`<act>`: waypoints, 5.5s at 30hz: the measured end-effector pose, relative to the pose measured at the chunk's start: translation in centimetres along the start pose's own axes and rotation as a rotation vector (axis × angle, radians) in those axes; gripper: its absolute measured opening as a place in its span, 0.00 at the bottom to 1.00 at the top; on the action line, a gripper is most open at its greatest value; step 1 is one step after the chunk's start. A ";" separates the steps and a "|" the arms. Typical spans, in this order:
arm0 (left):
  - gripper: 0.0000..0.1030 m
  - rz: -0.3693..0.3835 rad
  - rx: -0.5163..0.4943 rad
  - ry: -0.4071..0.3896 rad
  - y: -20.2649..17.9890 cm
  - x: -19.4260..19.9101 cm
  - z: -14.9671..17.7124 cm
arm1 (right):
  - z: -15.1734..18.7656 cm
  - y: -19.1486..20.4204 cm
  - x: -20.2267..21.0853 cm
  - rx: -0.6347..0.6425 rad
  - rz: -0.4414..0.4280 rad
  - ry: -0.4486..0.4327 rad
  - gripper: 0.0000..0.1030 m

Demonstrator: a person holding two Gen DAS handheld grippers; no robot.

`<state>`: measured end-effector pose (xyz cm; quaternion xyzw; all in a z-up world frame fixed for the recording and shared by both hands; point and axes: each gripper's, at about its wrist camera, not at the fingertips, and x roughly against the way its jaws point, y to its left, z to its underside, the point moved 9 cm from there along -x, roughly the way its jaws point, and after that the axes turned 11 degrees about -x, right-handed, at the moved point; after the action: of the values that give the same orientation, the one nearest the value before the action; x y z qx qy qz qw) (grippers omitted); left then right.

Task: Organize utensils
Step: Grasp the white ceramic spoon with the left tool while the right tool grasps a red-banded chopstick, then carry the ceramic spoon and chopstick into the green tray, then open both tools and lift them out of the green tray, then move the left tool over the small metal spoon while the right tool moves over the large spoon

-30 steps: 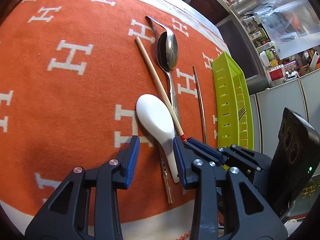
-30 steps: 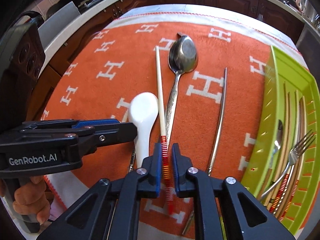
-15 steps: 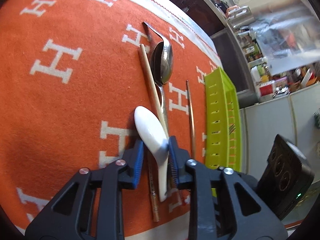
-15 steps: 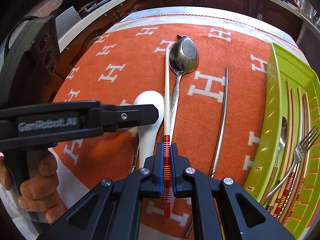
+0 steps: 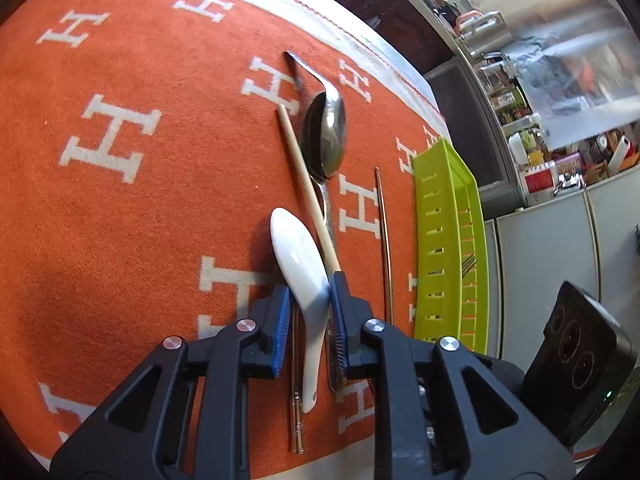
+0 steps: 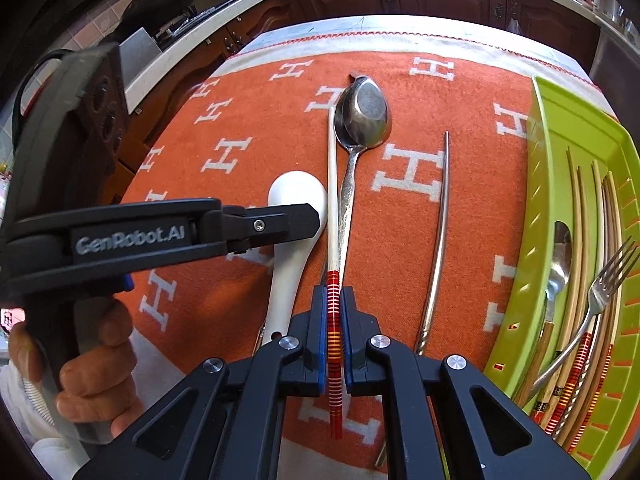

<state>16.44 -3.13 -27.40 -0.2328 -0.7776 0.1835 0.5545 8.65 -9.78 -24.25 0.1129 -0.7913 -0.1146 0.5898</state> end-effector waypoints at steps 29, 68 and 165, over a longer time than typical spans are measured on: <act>0.04 0.005 -0.166 -0.072 -6.1 7.9 -0.3 | -0.6 -2.4 11.7 -0.113 -0.122 -0.239 0.05; 0.24 -0.163 -0.453 0.070 -17.3 1.4 0.9 | 1.2 -18.1 15.7 -0.444 0.144 -0.443 0.29; 0.24 -0.238 -0.584 -0.088 -1.8 1.5 -0.5 | -2.6 -2.2 5.6 -0.164 0.019 -0.143 0.06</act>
<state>16.19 -3.77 -25.05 -0.2812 -0.8426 -0.1038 0.4475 9.69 -13.79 -19.14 0.0484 -0.8205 -0.1813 0.5400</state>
